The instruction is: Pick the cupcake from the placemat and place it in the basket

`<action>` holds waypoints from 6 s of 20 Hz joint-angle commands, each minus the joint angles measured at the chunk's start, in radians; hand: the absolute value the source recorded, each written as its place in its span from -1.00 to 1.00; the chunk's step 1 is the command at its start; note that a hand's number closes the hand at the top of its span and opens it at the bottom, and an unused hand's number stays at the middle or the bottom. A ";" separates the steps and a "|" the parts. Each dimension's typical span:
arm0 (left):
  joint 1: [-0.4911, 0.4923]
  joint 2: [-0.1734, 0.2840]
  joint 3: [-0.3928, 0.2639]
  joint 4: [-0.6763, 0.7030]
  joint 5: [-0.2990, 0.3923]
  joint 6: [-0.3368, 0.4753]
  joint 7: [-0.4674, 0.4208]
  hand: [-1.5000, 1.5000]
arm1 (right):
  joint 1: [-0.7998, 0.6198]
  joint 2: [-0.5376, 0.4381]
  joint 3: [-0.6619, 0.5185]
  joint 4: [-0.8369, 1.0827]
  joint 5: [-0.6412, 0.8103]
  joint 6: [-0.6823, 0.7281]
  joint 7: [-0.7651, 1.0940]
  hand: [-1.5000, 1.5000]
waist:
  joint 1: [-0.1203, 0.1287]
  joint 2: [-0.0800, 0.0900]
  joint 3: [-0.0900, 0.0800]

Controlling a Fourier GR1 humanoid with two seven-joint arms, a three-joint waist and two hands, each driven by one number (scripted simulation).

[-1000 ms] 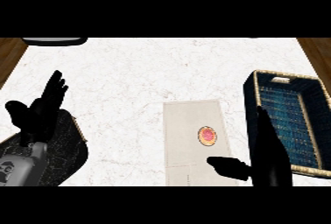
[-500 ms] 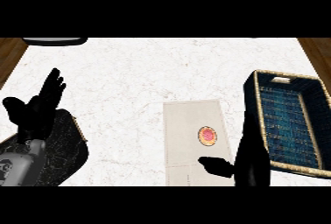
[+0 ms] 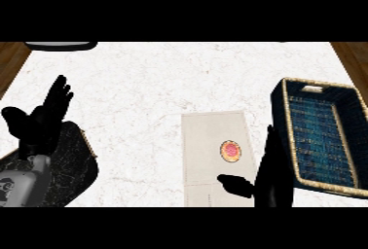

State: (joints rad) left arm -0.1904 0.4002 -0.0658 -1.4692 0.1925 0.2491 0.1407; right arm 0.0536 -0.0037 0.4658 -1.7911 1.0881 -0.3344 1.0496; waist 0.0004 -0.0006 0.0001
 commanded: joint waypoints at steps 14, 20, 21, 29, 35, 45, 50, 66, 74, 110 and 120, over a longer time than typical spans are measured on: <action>-0.035 -0.055 0.060 0.083 -0.054 -0.060 -0.046 0.00 | -0.093 0.003 -0.001 0.219 -0.041 -0.155 0.107 -1.00 | -0.002 0.003 0.000; -0.019 -0.042 0.089 0.022 -0.062 -0.081 0.007 0.00 | -0.110 0.003 -0.036 0.316 -0.081 -0.194 0.032 -1.00 | 0.001 0.001 0.000; -0.033 -0.071 0.064 0.014 -0.094 -0.048 0.022 0.00 | -0.078 0.003 0.030 0.304 -0.049 -0.225 0.082 -1.00 | -0.001 0.001 0.000; -0.058 -0.067 0.127 0.043 -0.088 -0.114 0.016 0.00 | -0.085 0.003 -0.032 0.328 -0.096 -0.188 -0.016 -1.00 | -0.004 0.000 0.000; 0.033 -0.102 0.113 -0.046 -0.114 -0.120 0.029 0.00 | -0.112 0.003 -0.009 0.399 -0.136 -0.195 0.007 -1.00 | 0.002 0.000 0.000; -0.013 -0.150 0.092 0.003 -0.179 -0.066 0.024 0.00 | -0.173 0.003 0.019 0.549 -0.309 -0.227 -0.203 1.00 | 0.002 0.002 0.001; 0.005 -0.113 0.156 0.016 -0.121 -0.136 -0.007 0.00 | -0.228 0.002 -0.001 0.582 -0.309 -0.219 -0.170 1.00 | 0.005 0.002 0.000; 0.045 -0.124 0.142 -0.016 -0.144 -0.122 -0.002 0.00 | 0.268 -0.272 0.726 0.072 -0.411 -0.199 -0.888 1.00 | -0.010 -0.009 0.002; 0.014 -0.103 0.176 -0.001 -0.121 -0.140 0.011 0.00 | 0.440 -0.566 0.757 -0.373 -0.463 -0.338 -1.037 1.00 | -0.018 -0.004 -0.001; -0.014 -0.129 0.125 -0.038 -0.155 -0.143 0.035 0.00 | 0.048 -0.474 0.073 -0.656 -0.399 0.049 -0.309 1.00 | 0.036 0.013 -0.003; 0.001 -0.199 0.104 0.003 -0.216 -0.082 0.008 0.00 | -0.273 -0.468 -0.308 -0.330 -0.802 0.260 -0.354 1.00 | 0.002 0.003 0.000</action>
State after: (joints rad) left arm -0.1810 0.2437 0.0550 -1.5175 0.0136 0.1332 0.1816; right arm -0.1532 -0.4680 0.2770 -2.1998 0.4166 -0.1403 0.7389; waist 0.0159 0.0042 -0.0006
